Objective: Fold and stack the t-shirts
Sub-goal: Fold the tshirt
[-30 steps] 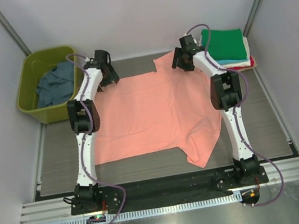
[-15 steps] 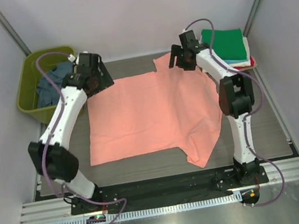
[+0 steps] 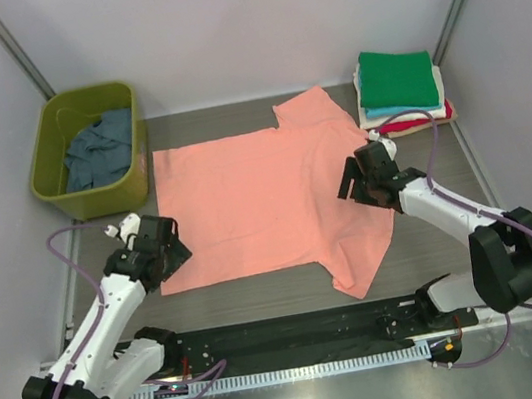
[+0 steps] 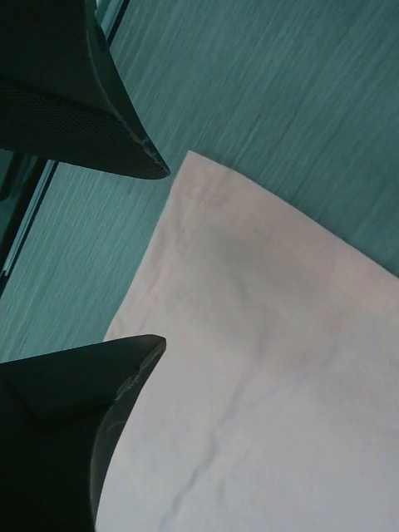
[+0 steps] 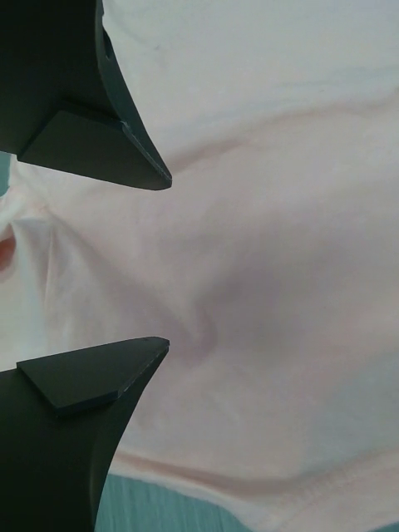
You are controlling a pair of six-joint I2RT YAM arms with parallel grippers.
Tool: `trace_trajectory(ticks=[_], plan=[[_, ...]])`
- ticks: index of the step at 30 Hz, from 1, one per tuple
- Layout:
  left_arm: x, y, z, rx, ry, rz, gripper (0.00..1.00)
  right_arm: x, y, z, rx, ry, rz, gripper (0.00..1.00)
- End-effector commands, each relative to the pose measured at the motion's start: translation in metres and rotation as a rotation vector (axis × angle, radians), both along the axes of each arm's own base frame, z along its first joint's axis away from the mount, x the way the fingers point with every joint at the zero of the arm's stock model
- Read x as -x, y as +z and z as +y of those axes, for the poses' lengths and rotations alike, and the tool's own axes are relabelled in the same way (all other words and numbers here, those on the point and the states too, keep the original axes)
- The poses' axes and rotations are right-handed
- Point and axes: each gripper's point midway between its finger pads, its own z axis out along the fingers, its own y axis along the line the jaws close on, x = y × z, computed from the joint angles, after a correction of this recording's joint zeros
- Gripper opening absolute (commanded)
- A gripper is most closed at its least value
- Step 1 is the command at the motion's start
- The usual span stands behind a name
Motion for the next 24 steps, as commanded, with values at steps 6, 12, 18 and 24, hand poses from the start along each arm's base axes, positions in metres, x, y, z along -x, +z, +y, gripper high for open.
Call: trace_trajectory(ticks=[6,12,18,24], plan=[[0.005,-0.049,0.021,0.048,0.225,-0.008,0.73,0.025,0.032,0.022,-0.087,0.046,-0.081,0.78],[-0.001,-0.068,0.024,0.085,0.275,-0.034,0.70,0.050,0.042,0.004,-0.076,0.009,-0.109,0.78],[-0.007,-0.083,0.019,0.094,0.265,0.015,0.59,0.073,0.041,-0.021,-0.010,-0.072,-0.069,0.78],[-0.026,-0.074,0.015,0.106,0.237,-0.029,0.03,0.111,0.013,-0.019,0.009,-0.088,0.118,0.78]])
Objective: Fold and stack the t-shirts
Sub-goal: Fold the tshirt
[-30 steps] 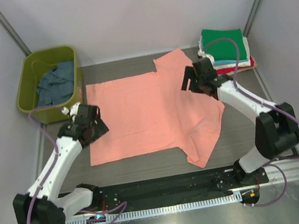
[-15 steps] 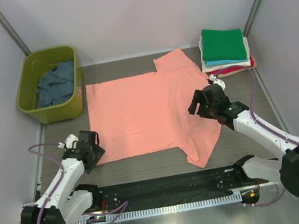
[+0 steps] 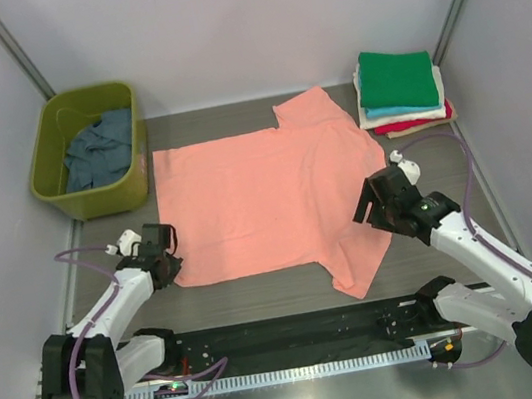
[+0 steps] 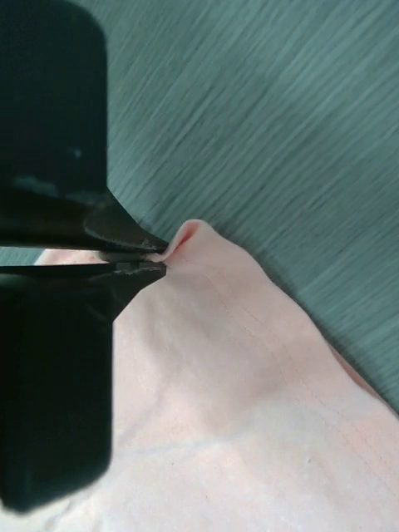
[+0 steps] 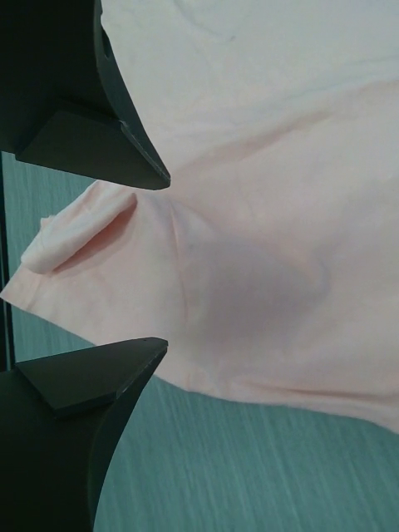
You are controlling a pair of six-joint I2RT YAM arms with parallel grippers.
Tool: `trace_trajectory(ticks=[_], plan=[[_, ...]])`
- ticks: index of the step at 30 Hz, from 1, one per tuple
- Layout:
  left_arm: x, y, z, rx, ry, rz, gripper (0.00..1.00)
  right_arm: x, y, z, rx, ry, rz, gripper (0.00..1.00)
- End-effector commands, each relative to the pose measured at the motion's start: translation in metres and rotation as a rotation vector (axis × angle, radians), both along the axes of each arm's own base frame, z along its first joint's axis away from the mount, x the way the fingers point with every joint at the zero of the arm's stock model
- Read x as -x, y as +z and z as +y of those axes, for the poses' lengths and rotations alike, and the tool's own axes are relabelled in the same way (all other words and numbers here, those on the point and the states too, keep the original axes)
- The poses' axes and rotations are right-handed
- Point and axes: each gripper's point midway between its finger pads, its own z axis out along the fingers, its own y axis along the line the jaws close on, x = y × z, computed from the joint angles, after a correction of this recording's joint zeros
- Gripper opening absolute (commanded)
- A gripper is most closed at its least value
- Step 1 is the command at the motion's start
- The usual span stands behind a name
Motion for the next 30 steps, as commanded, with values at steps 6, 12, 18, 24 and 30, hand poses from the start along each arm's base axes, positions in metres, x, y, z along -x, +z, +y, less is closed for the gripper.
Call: trace_trajectory(ticks=[6,12,18,24,30], plan=[[-0.030,0.026,-0.004,0.008,-0.042,-0.118,0.00,0.075,-0.041,0.015,0.024,-0.015,0.264,0.77],[-0.031,0.036,0.001,-0.003,-0.056,-0.154,0.00,0.117,-0.044,0.026,0.026,0.042,0.350,0.67],[-0.027,0.039,0.003,0.015,-0.065,-0.169,0.00,0.136,-0.063,0.048,0.009,0.096,0.467,0.56],[-0.022,0.044,0.006,0.012,-0.070,-0.182,0.00,0.152,-0.083,0.056,-0.030,0.085,0.512,0.50],[-0.021,0.044,0.006,0.009,-0.075,-0.187,0.00,0.155,-0.096,0.064,-0.060,0.083,0.524,0.50]])
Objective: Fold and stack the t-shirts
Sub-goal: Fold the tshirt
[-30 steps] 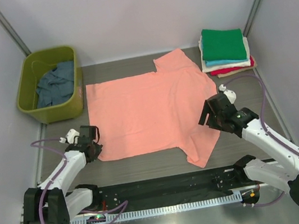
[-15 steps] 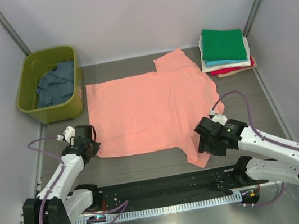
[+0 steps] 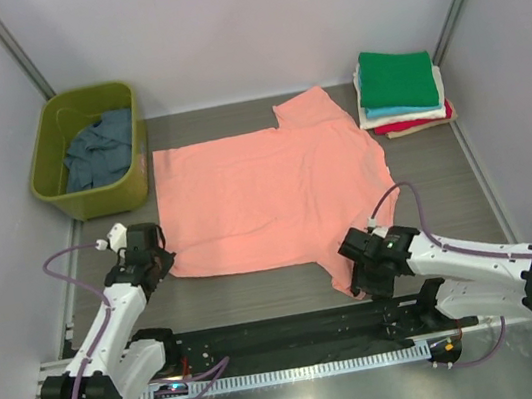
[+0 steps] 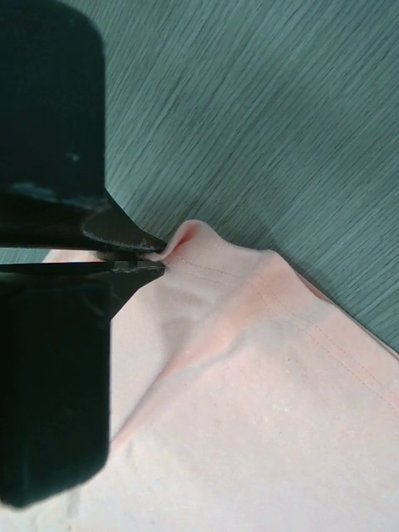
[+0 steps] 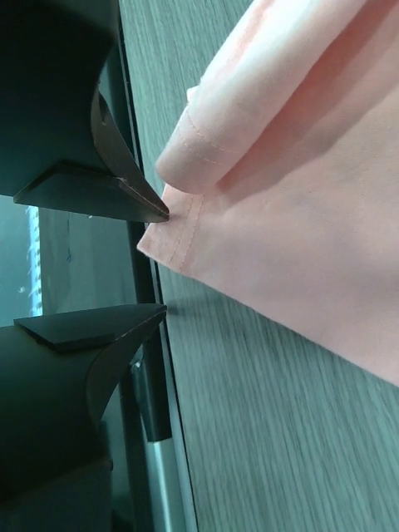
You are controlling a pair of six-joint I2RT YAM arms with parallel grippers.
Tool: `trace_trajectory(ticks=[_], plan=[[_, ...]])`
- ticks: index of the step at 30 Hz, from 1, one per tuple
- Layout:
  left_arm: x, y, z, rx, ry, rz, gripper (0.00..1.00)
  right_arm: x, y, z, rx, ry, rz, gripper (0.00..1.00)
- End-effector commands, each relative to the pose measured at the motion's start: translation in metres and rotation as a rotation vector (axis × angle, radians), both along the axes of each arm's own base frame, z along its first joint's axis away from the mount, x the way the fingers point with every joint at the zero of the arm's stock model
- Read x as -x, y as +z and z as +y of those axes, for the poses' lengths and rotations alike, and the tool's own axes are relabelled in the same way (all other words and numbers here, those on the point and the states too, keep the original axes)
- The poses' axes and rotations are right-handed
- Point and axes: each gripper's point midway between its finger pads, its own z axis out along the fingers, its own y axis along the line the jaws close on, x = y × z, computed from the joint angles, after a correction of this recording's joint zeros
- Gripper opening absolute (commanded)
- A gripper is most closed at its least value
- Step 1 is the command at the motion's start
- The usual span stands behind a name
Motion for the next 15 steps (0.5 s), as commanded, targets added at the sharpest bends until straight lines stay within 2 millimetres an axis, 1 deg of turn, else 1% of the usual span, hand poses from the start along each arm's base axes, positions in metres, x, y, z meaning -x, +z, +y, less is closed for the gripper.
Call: trace_trajectory(ticks=[1,5,8,9,11,12,14,15], plan=[[-0.003,0.003,0.002,-0.013,-0.009,-0.012,0.00,-0.005,-0.005,0.013,-0.043,-0.036,-0.013,0.50],[-0.003,-0.001,0.001,-0.012,-0.019,-0.001,0.00,-0.008,-0.012,0.015,-0.045,-0.043,-0.021,0.47],[-0.002,-0.001,0.001,-0.011,-0.021,-0.002,0.00,-0.012,-0.015,0.014,-0.035,-0.045,-0.036,0.30],[-0.003,-0.001,0.001,-0.012,-0.019,-0.003,0.00,-0.013,-0.015,0.014,-0.035,-0.047,-0.038,0.19],[-0.002,-0.001,0.002,-0.015,-0.020,-0.005,0.00,-0.014,-0.014,0.014,-0.031,-0.042,-0.048,0.11],[-0.002,-0.001,0.002,-0.016,-0.019,-0.001,0.00,-0.015,-0.013,0.014,-0.035,-0.041,-0.053,0.05],[-0.001,0.000,0.002,-0.017,-0.022,-0.003,0.00,-0.015,-0.010,0.012,-0.029,-0.044,-0.059,0.01],[-0.001,0.000,0.002,-0.018,-0.023,-0.001,0.00,-0.020,-0.004,0.012,-0.035,-0.054,-0.087,0.01]])
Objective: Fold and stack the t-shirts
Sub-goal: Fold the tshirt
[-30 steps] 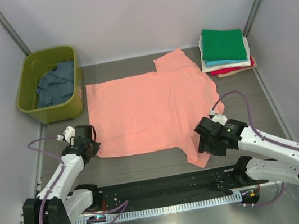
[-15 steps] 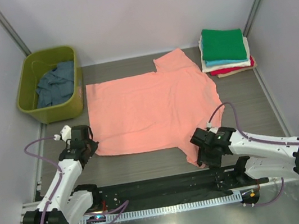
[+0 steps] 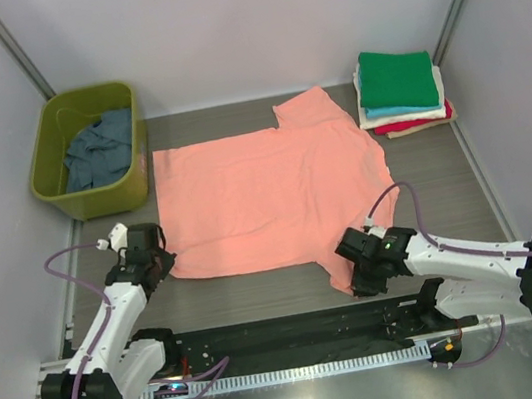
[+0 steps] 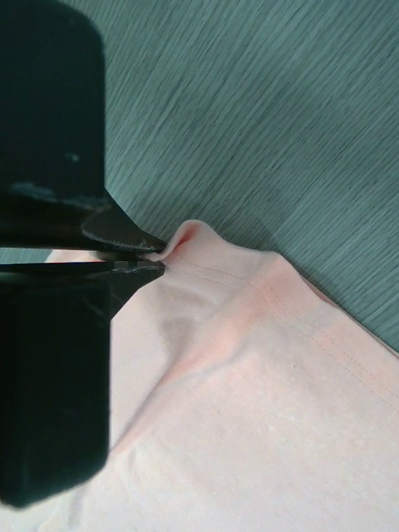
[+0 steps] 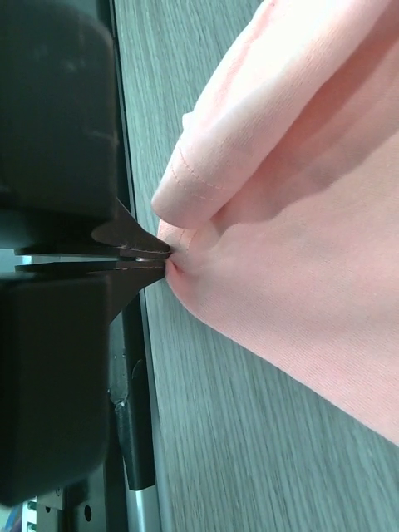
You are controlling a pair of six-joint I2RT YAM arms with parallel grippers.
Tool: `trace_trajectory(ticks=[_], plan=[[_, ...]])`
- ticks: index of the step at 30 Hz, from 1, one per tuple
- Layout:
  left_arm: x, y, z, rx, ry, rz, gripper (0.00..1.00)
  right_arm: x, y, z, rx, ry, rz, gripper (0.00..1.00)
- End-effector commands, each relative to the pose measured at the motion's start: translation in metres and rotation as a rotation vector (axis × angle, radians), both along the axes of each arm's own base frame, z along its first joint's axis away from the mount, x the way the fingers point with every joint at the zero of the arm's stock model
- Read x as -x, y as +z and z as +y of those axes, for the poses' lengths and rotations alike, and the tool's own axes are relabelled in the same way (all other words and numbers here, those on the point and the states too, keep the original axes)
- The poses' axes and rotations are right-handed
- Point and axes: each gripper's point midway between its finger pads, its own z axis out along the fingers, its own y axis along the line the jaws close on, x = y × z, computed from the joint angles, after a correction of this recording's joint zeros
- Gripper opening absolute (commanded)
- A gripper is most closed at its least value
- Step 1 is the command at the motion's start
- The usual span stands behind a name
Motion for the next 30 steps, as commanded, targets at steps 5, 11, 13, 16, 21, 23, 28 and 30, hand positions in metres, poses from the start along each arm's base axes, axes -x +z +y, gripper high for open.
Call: trace_trajectory(ticks=[5,11,13,16,21,23,28,30], plan=[[0.000,0.013,0.000,-0.007,-0.024,-0.023,0.00,-0.025,0.033,-0.019,0.060,-0.071,-0.165,0.01],[0.010,0.025,-0.005,0.021,-0.045,-0.027,0.00,-0.042,0.078,-0.046,0.097,-0.176,-0.329,0.01],[0.011,0.022,-0.010,0.046,-0.058,-0.018,0.00,-0.048,0.092,-0.050,0.074,-0.207,-0.389,0.01],[0.009,0.027,-0.013,0.058,-0.067,-0.015,0.00,-0.067,0.122,-0.057,0.040,-0.258,-0.533,0.01],[0.000,0.049,-0.017,0.059,-0.097,0.002,0.00,-0.105,0.166,-0.056,0.166,-0.242,-0.684,0.01],[-0.003,0.054,-0.011,0.027,-0.086,0.003,0.00,-0.120,0.181,-0.052,0.193,-0.242,-0.738,0.01],[-0.019,0.069,-0.010,0.005,-0.084,-0.004,0.00,-0.174,0.203,-0.044,0.248,-0.188,-0.787,0.01],[-0.028,0.068,-0.010,0.004,-0.079,0.010,0.00,-0.192,0.204,-0.046,0.255,-0.188,-0.772,0.01]])
